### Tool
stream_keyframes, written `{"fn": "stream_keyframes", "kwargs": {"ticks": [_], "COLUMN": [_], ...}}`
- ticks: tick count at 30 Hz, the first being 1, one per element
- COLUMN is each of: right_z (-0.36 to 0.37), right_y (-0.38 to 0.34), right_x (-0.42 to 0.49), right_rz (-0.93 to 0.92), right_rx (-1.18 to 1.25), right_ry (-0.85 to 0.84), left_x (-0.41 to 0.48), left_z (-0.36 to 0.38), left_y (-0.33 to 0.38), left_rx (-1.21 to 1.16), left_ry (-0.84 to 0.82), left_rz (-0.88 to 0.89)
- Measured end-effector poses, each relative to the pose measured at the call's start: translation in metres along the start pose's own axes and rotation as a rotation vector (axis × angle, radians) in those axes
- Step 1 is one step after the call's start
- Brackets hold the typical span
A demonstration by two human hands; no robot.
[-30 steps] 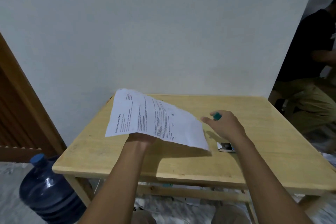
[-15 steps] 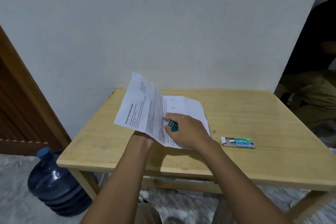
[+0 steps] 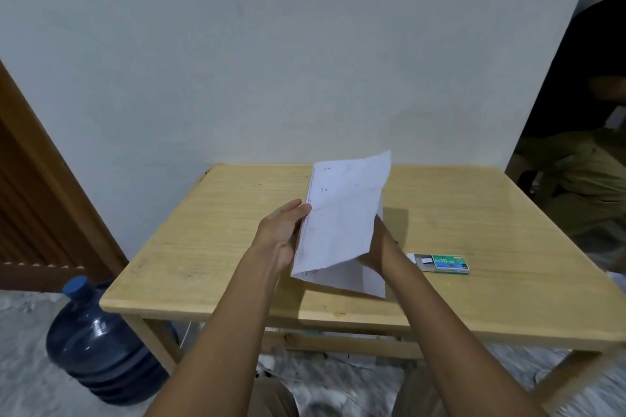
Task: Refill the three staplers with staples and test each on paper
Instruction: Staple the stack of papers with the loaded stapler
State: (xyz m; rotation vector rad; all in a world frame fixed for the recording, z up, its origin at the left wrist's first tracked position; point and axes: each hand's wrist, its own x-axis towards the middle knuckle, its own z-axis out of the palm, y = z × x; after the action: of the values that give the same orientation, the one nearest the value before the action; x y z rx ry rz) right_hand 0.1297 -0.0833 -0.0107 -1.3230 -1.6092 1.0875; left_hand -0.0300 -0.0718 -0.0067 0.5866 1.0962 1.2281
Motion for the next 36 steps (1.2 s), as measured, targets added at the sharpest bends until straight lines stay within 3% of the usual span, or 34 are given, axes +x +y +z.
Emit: {"fn": "stream_keyframes", "kwargs": {"ticks": [2,4,6,11,20,24,27,32,36], "right_z": [-0.004,-0.015,-0.026,-0.041,-0.041,-0.039,-0.037,-0.037,-0.04], "right_y": [0.005,0.002,0.006,0.008,0.008,0.01,0.011,0.007,0.007], "right_x": [0.002,-0.005,-0.008,-0.006,-0.012,-0.01,-0.009,-0.008,-0.014], "right_rz": [0.001,0.029,0.192,0.345,0.235,0.188,0.182,0.147,0.172], "right_rx": [0.262,0.305,0.349,0.414,0.509,0.373,0.307,0.438,0.36], "right_ry": [0.105,0.259,0.333,0.242,0.042,0.102,0.209,0.338,0.262], "left_x": [0.0,0.001,-0.001,-0.003,0.002,0.004,0.001,-0.005,-0.005], "left_z": [-0.001,-0.002,-0.002,-0.004,-0.005,-0.005,-0.007,-0.013,-0.012], "left_y": [0.004,0.008,0.012,0.02,0.016,0.014,0.016,0.011,0.012], "left_rx": [-0.035,-0.075,-0.097,-0.157,-0.124,-0.051,-0.045,0.131,0.117], "left_ry": [0.038,0.073,0.096,0.108,0.235,0.314,0.258,-0.01,0.034], "left_rz": [0.03,0.059,0.083,0.118,0.227,0.319,0.274,0.067,0.158]}}
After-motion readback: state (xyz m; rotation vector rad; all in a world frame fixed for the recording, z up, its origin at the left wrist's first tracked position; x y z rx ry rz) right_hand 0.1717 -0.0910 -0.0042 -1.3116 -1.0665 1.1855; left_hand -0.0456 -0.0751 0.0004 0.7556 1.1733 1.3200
